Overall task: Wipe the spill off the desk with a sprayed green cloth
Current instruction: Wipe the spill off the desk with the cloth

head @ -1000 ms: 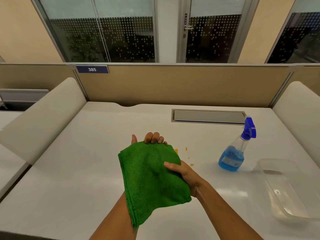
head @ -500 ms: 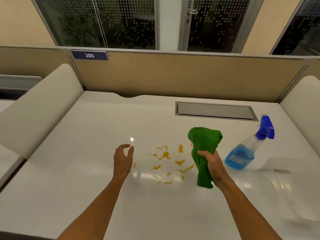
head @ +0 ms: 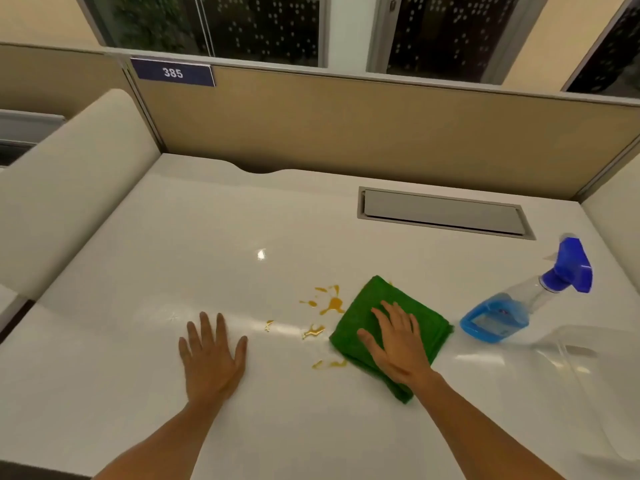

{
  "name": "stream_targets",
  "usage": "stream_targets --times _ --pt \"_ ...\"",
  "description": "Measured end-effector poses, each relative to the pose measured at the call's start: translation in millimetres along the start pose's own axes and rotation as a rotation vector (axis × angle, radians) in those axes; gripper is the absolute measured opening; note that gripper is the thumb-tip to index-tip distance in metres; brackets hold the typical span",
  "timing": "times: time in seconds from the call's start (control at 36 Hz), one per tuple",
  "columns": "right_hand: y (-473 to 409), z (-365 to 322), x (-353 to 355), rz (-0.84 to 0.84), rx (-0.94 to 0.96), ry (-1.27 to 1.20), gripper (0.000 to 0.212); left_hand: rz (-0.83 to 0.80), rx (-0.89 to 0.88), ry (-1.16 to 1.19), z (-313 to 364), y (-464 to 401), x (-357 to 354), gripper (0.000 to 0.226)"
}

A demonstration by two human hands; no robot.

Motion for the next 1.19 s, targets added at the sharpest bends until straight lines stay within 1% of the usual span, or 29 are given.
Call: stream_targets --times 0.06,0.17,0.25,0.44,0.67,0.81,0.92,1.0,1.08,1.14,1.19 --pt "-8.3 3.3 3.7 0.057 -0.009 0.025 0.109 0.009 0.002 -0.007 -0.5 0.2 -0.8 0.084" --pt "-17.4 9.0 -17.3 0.002 -0.064 0.118 0.106 0.02 0.004 -0.006 -0.3 0.7 0.1 0.083" --pt "-18.5 11.1 -22.3 0.066 -0.077 0.171 0.105 0.022 0.006 -0.02 0.2 0.6 0.0 0.082" --pt "-41.9 6.1 -18.9 0.135 -0.095 0.171 0.107 0.027 -0.001 -0.028 0.7 -1.5 0.7 0.081" --pt "-82.1 -24.1 -25.1 0.115 -0.055 0.156 0.111 0.004 0.009 -0.058 -0.9 -1.8 -2.4 0.08" --pt "-97.4 -62.6 -35.3 0.07 0.051 0.183 0.107 0.007 0.012 -0.045 -1.8 -2.6 -3.5 0.079" --pt "-104.1 -101.0 -53.1 0.01 0.184 0.211 0.101 0.009 0.014 -0.052 -1.5 -2.0 -2.9 0.079" --pt "-103.2 -134.5 -68.7 -0.05 0.323 0.235 0.098 0.011 0.013 -0.048 -1.8 -2.1 -2.4 0.079" --pt "-93.6 -162.5 -83.9 -0.11 0.512 0.288 0.095 0.008 0.008 -0.036 -2.0 -2.1 -3.0 0.079" --pt "-83.5 -172.8 -91.5 -0.142 0.624 0.31 0.093 0.006 0.003 -0.028 -1.9 -2.4 -2.9 0.079" --pt "-72.1 -175.5 -96.3 -0.167 0.689 0.319 0.093 0.008 0.003 -0.025 -2.4 -2.3 -2.6 0.078"
Point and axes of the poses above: each hand's wrist, its own y-axis away from the middle knuckle, its own x-axis out of the back of the hand, z = x × y, the point moved 9 cm from there along -y, towards the middle knuckle, and after that the axes turned 5 degrees about -y, right-handed, at the moved point
